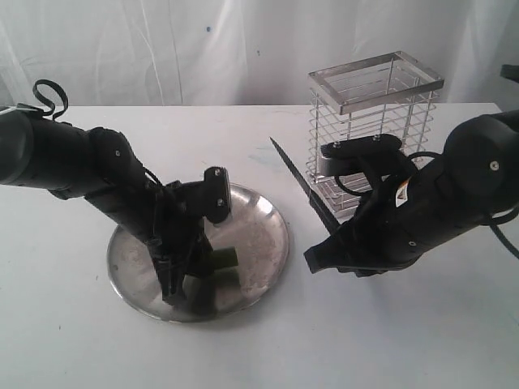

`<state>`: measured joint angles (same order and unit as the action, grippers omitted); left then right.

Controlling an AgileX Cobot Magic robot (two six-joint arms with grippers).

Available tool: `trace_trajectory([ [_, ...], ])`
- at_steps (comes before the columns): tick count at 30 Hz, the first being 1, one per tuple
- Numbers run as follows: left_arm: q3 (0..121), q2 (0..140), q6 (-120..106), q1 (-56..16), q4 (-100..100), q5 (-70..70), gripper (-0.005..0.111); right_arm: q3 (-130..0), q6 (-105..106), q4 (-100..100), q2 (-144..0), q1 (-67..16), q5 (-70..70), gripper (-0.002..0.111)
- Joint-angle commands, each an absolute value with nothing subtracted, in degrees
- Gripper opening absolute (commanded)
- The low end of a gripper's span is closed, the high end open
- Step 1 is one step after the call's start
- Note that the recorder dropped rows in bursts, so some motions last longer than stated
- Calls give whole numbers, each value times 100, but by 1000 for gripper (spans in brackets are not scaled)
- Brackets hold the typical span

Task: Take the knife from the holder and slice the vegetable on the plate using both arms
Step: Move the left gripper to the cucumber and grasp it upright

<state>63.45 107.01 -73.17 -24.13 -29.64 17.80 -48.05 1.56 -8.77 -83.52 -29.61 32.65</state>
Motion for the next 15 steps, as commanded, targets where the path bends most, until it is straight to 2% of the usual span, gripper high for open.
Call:
trace_trajectory([
  [1,6349,10828,-7194,-2398,-2803,1608,0,-4796,127,-945,-8354,-2899,3201,0],
  [8,6349,11084,-6167,-2398,-2803,1057,0,-4796,151,-954,-8378,-2899,3249,0],
  [15,6349,10995,-6095,-2398,-2762,913,0,-4796,151,-954,-8378,-2899,3249,0],
])
